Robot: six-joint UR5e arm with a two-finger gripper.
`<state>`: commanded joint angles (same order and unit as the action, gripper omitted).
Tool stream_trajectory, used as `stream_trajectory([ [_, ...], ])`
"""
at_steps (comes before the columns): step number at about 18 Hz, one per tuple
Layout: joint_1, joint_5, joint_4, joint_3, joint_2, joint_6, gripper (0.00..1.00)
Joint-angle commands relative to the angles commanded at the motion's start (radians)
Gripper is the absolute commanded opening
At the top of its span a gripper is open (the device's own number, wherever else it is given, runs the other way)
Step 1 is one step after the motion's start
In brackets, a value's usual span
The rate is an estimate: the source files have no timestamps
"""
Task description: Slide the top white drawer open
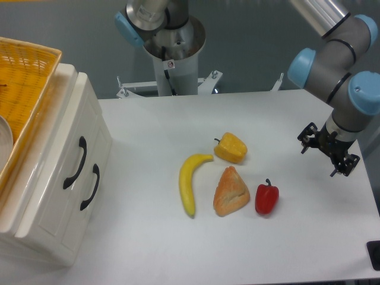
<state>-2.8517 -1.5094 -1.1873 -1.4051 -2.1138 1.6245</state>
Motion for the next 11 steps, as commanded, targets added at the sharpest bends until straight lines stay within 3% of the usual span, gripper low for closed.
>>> stream_trajectory([
  [11,0.028,-0.017,-0.014,-0.002,0.009,-0.080,1.00],
])
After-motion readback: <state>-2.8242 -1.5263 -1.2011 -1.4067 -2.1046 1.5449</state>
